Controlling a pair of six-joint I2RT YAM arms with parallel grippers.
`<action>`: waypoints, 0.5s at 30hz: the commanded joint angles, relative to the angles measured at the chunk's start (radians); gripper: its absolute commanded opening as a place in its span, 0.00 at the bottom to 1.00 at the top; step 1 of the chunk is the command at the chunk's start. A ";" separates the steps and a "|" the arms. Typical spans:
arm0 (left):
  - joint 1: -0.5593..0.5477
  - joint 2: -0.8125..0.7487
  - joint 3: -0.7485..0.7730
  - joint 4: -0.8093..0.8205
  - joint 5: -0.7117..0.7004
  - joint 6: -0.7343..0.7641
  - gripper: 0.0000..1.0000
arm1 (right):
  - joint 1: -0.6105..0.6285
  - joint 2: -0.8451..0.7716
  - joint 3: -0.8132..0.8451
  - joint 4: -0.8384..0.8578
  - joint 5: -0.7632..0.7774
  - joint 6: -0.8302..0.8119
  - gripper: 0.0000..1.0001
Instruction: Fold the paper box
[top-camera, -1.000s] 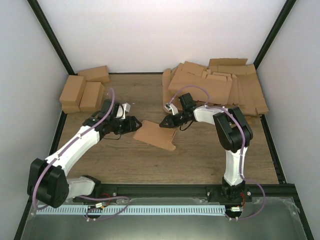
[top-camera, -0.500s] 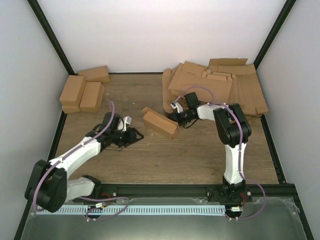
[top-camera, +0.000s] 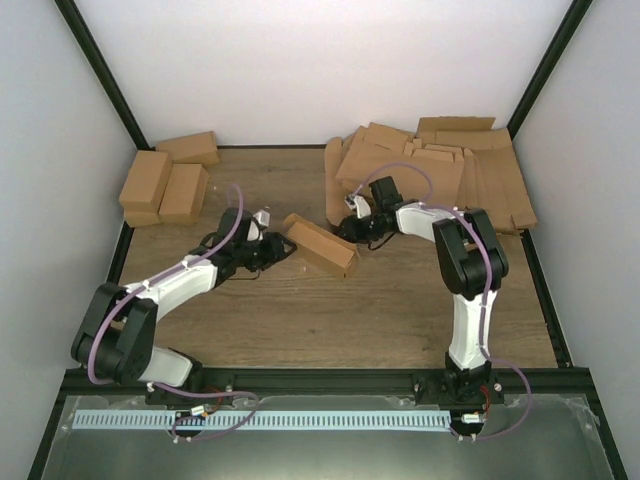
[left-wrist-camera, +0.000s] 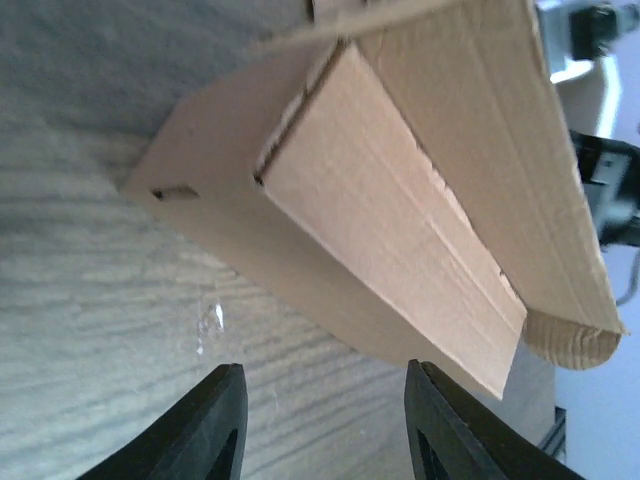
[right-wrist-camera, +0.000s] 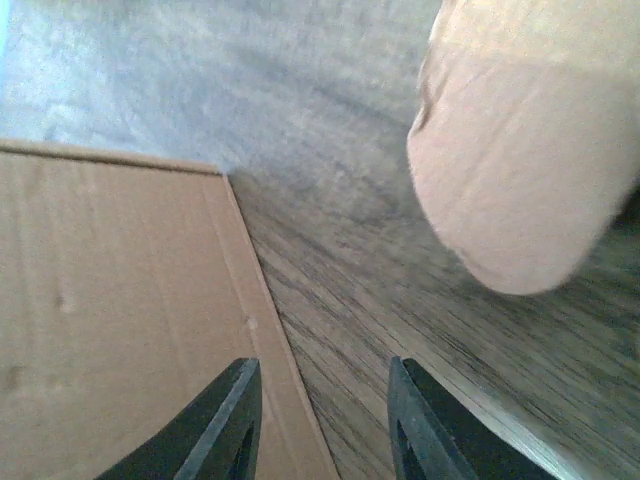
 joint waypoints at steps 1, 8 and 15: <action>0.035 -0.022 0.021 0.031 -0.056 0.030 0.48 | -0.001 -0.165 0.026 -0.040 0.193 0.028 0.38; 0.086 -0.021 0.066 -0.042 -0.114 0.133 0.49 | -0.001 -0.413 -0.075 -0.069 0.385 0.099 0.44; 0.093 0.044 0.110 -0.008 -0.027 0.229 0.41 | 0.018 -0.658 -0.267 -0.044 0.322 0.141 0.50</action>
